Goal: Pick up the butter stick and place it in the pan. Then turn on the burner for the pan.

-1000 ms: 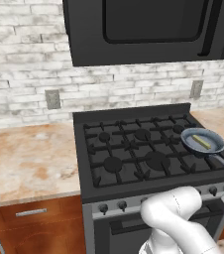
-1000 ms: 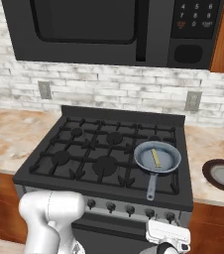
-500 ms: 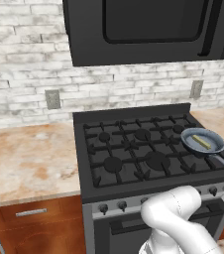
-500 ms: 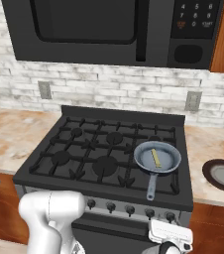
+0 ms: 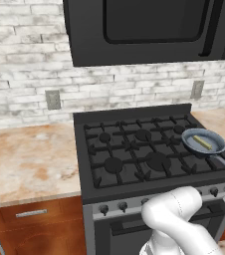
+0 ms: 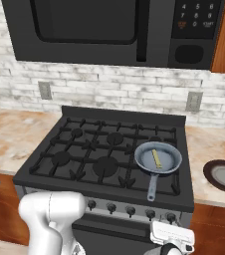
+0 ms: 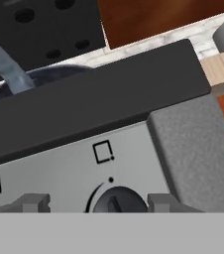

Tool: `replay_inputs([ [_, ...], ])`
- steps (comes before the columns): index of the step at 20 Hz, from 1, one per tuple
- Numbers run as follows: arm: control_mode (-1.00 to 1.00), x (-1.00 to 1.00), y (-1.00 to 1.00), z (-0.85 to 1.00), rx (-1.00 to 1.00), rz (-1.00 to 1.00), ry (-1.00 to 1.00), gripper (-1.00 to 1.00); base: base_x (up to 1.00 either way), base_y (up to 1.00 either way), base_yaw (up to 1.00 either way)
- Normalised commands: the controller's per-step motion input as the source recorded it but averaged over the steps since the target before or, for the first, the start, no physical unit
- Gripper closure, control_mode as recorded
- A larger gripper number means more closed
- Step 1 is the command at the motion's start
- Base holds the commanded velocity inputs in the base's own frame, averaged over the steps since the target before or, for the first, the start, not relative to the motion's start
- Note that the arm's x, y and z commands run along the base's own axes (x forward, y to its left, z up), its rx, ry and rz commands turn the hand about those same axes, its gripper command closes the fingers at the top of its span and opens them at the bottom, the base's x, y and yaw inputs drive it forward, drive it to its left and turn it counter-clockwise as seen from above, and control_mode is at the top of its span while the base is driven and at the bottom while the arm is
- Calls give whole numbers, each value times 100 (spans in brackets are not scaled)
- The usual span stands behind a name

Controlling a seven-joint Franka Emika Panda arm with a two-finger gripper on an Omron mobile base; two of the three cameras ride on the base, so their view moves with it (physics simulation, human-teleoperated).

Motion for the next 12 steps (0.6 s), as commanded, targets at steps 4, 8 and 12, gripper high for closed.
replay_inputs([
  [4, -100, 3, 0, -9, 0, 0, 0, -100, 0, 0, 0],
  [8, -100, 1, 0, -16, 0, 0, 0, -100, 0, 0, 0],
  [12, -100, 0, 0, -26, 0, 0, 0, -100, 0, 0, 0],
])
